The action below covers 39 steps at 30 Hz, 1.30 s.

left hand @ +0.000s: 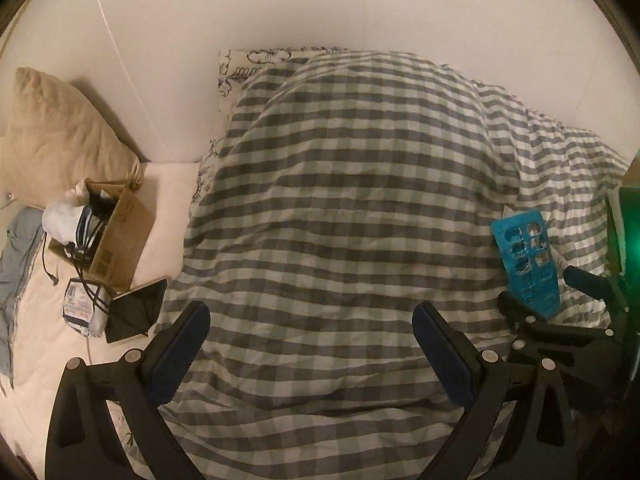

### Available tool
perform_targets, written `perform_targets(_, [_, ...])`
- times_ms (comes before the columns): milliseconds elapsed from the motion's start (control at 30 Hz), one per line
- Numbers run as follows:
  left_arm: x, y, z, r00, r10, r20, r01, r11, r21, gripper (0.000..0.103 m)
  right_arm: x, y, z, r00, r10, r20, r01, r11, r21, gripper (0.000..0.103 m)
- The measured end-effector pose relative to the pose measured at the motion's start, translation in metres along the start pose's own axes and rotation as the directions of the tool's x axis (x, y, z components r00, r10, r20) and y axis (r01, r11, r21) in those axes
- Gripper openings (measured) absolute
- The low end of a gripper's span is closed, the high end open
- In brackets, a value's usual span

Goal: Organize objects
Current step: 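Move both tools back toward the teal blister pack and white tube, then grasp the teal blister pack with right tool while left tool grasps white tube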

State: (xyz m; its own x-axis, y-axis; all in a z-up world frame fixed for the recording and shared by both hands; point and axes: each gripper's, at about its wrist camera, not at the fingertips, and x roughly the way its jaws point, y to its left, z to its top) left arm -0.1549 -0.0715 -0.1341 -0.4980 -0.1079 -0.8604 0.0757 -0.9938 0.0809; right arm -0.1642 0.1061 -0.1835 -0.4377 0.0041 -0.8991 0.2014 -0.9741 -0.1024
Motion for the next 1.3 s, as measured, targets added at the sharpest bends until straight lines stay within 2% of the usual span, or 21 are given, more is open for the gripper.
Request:
perform_targets(67, [0.0,0.001,-0.001,1.0,0.002,-0.005,-0.002,1.0,-0.005,0.103,0.002,-0.002,-0.001,1.0,-0.001,-0.006,0.001,1.0,0.006,0.087])
perform_targets(133, [-0.001,0.001,-0.001,1.0,0.008,-0.005,-0.008,1.0,-0.007,0.103,-0.002,-0.005,-0.002,1.0,0.008,-0.002,-0.008,1.0,0.013,0.07])
perform_targets(267, [-0.012,-0.006,-0.002,1.0,0.02,0.011,-0.02,1.0,0.008,0.103,-0.018,-0.015,-0.003,0.999,0.039,-0.001,-0.038,0.999,0.031,0.07])
perform_targets(400, [-0.03,-0.019,-0.002,0.999,0.036,0.034,-0.036,0.999,0.017,0.103,-0.055,-0.03,-0.003,0.998,0.032,0.046,-0.033,0.999,0.016,0.069])
perform_targets(633, [-0.066,-0.056,0.009,0.995,-0.058,0.086,0.059,0.998,0.0,0.103,-0.128,-0.066,-0.003,0.99,0.001,0.141,-0.004,1.0,0.018,0.069])
perform_targets(800, [-0.067,-0.084,0.014,0.994,-0.051,0.093,0.049,0.999,0.02,0.103,-0.123,-0.09,-0.005,0.99,0.022,0.142,-0.029,0.998,0.049,0.069])
perform_targets(1033, [-0.031,-0.113,0.025,0.998,-0.034,0.049,0.034,0.999,-0.007,0.103,-0.1,-0.095,0.005,0.987,0.057,0.149,-0.063,0.997,0.041,0.069])
perform_targets(1233, [-0.003,-0.128,0.032,0.999,-0.031,0.029,0.032,0.998,-0.056,0.102,-0.081,-0.108,0.016,0.986,0.035,0.162,-0.045,0.997,0.059,0.069])
perform_targets(1300, [0.006,-0.134,0.033,0.998,-0.065,0.017,0.065,0.996,-0.057,0.101,-0.076,-0.107,0.02,0.985,0.006,0.173,-0.014,0.999,0.048,0.069])
